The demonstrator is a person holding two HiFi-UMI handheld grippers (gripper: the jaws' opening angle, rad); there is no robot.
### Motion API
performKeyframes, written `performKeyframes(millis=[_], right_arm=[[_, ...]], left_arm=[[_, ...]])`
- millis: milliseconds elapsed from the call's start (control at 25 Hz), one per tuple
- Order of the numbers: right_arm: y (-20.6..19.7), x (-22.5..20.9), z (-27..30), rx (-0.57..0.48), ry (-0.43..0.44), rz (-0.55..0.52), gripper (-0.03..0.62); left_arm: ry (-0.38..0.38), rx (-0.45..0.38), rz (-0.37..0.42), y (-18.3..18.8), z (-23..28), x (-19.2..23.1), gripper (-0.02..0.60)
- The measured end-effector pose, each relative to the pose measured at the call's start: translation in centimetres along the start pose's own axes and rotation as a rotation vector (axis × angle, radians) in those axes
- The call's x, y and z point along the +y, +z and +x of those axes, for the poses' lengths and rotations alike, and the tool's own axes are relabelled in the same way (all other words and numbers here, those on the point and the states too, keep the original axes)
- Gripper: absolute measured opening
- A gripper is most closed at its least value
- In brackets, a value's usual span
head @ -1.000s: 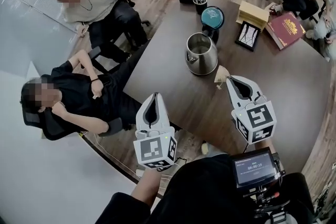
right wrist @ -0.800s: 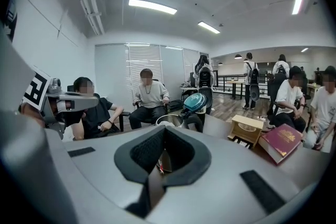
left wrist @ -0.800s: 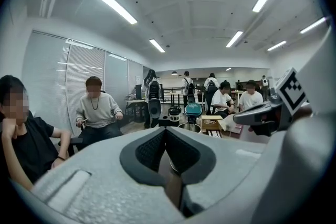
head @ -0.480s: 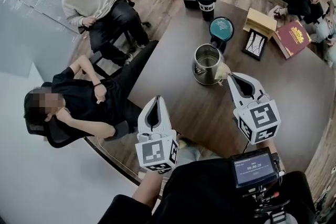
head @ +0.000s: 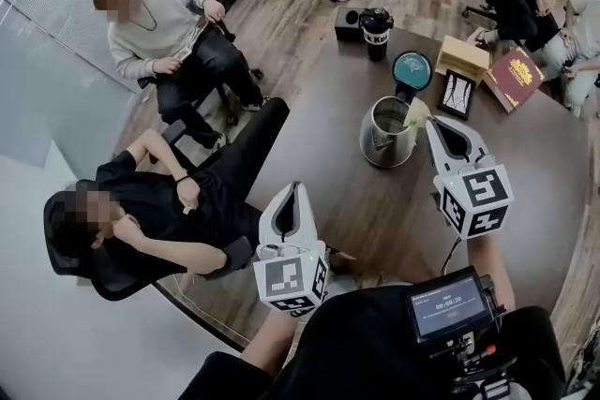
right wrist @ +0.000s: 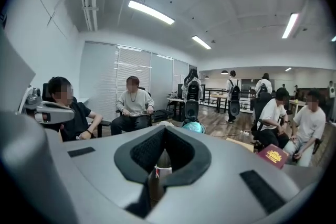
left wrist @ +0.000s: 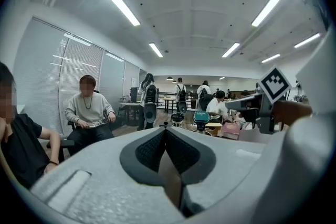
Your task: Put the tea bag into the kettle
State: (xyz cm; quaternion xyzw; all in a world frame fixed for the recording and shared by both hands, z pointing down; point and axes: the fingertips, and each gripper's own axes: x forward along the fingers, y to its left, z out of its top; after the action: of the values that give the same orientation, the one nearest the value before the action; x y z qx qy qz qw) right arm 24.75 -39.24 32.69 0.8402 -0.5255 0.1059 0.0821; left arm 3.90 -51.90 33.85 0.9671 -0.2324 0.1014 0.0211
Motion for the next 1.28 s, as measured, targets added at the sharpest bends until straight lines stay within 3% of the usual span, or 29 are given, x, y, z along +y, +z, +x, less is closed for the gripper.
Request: performKeyframes(millis=[440,1280], right_arm=[[3.8,1.2,1.2,-0.036,-0.044,-0.086,0.008],[-0.2,0.3,4.7,0.047,-0.014,-0.086,0.008]], left_arm=[[0.031,-0.061,-0.017,1.3,-2.0,4.4,0.005],[0.124,-0.032,-0.011,0.7,-4.4,5.8,0.005]])
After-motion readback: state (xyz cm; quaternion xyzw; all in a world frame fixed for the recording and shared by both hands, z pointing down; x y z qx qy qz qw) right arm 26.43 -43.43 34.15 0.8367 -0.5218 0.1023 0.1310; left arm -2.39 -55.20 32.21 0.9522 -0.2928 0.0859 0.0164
